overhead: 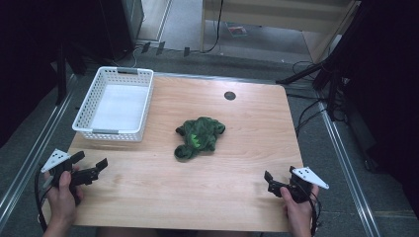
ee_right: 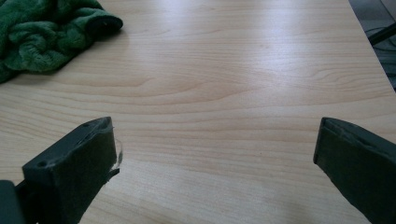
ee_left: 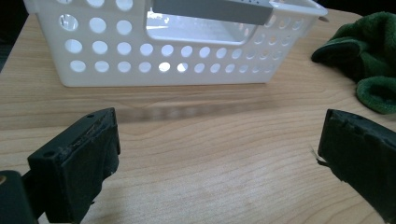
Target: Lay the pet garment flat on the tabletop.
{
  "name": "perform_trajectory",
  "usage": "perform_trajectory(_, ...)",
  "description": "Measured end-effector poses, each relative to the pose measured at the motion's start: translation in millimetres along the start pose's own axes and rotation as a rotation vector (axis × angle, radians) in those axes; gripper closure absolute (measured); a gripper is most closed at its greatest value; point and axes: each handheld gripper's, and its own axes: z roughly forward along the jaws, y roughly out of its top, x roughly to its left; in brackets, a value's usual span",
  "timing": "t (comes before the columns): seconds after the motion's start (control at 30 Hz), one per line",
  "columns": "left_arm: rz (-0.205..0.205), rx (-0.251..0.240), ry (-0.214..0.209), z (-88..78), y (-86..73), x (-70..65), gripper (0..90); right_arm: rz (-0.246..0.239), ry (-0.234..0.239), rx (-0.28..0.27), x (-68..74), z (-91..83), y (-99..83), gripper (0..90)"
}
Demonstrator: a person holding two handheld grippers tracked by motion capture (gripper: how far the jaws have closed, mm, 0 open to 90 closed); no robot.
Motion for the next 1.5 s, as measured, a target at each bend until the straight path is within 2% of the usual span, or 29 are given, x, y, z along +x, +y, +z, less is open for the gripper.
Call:
perform_trajectory(0.1,0.003,-0.002,0.007,0.7,-0.2,-0.8,0.0,-0.025,-0.011,0.004,4.0,0.9,0.6,0.0)
perform_trajectory(0.3,0.007,-0.002,0.003,0.9,-0.4,-1.0,0.0,-0.023,0.036,-0.017,17.9,2.9,8.2,0.0)
perform_trajectory(0.4,0.013,0.001,0.0,1.0,-0.5,-1.5,0.0,-0.023,0.057,-0.025,29.0,3.9,12.9,0.0)
perform_trajectory(0.7,0.015,-0.001,-0.008,1.0,-0.5,-1.1,0.0,-0.088,0.108,-0.019,66.6,9.7,26.8,0.0)
perform_trajectory(0.77,0.016,-0.002,-0.009,1.2,-0.5,-1.3,0.0,-0.097,0.116,-0.017,69.7,10.3,27.7,0.0)
perform_trajectory(0.9,0.016,-0.002,-0.009,1.6,-0.5,-2.2,0.0,-0.134,0.15,-0.001,87.5,15.6,35.3,0.0)
perform_trajectory(0.93,0.017,-0.002,-0.01,1.6,-0.5,-2.2,0.0,-0.134,0.15,-0.001,87.5,15.6,35.3,0.0)
perform_trajectory(1.03,0.015,-0.004,-0.014,1.3,-0.5,-1.6,0.0,-0.126,0.169,0.009,95.4,20.1,39.4,0.0)
perform_trajectory(1.3,0.021,-0.004,-0.014,1.4,-0.5,-2.1,0.0,-0.166,0.212,0.02,128.9,39.6,50.1,0.0)
perform_trajectory(1.4,0.02,-0.005,-0.015,1.5,-0.5,-2.0,0.0,-0.168,0.219,0.015,136.0,44.8,54.0,0.0)
perform_trajectory(1.43,0.021,-0.003,-0.015,1.5,-0.4,-2.0,0.0,-0.178,0.229,0.014,143.8,50.5,58.3,0.0)
perform_trajectory(1.5,0.023,-0.004,-0.015,1.8,-0.3,-2.0,0.0,-0.182,0.231,0.015,147.2,52.5,59.9,0.0)
